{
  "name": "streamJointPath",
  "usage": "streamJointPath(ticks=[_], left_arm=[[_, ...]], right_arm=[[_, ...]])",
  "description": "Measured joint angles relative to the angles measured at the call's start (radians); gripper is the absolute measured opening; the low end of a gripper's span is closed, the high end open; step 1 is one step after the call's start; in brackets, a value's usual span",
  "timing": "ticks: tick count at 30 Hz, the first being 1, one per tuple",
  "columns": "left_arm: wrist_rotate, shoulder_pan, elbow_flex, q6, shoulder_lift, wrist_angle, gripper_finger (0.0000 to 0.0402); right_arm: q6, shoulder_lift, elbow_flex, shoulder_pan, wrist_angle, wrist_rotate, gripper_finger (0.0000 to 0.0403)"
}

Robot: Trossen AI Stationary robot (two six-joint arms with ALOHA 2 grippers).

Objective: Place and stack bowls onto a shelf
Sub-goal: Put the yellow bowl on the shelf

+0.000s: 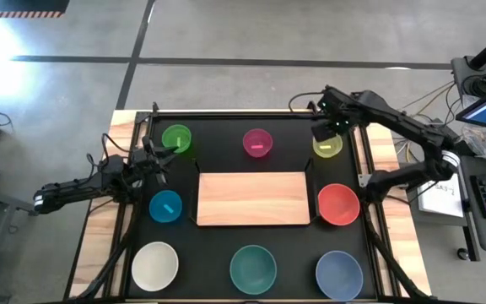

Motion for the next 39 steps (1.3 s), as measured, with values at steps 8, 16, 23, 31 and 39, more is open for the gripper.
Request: streamJointPath(ticks=[8,16,23,31,39], left_arm=[[0.000,0.000,0.000,0.000,0.000,0.000,0.0095],[0.000,0.000,0.000,0.000,0.000,0.000,0.0095],[0.000,0.000,0.000,0.000,0.000,0.000,0.0095],[0.000,0.000,0.000,0.000,0.000,0.000,0.0095],[0.000,0.000,0.000,0.000,0.000,0.000,0.0095]], right_arm=[[-0.050,0.135,-0.012,-0.016,0.015,-0.030,0.0120],[-0.101,0.284,-0.016,-0.016,0.048,-0.035,0.0121],[-0.149,0.376,-0.017,-0.016,0.089,-0.094,0.0118],[-0.184,0.437,-0.018,-0.016,0.139,-0.110,0.0118],[-0.209,0.484,-0.018,-0.021,0.202,-0.110,0.0115]])
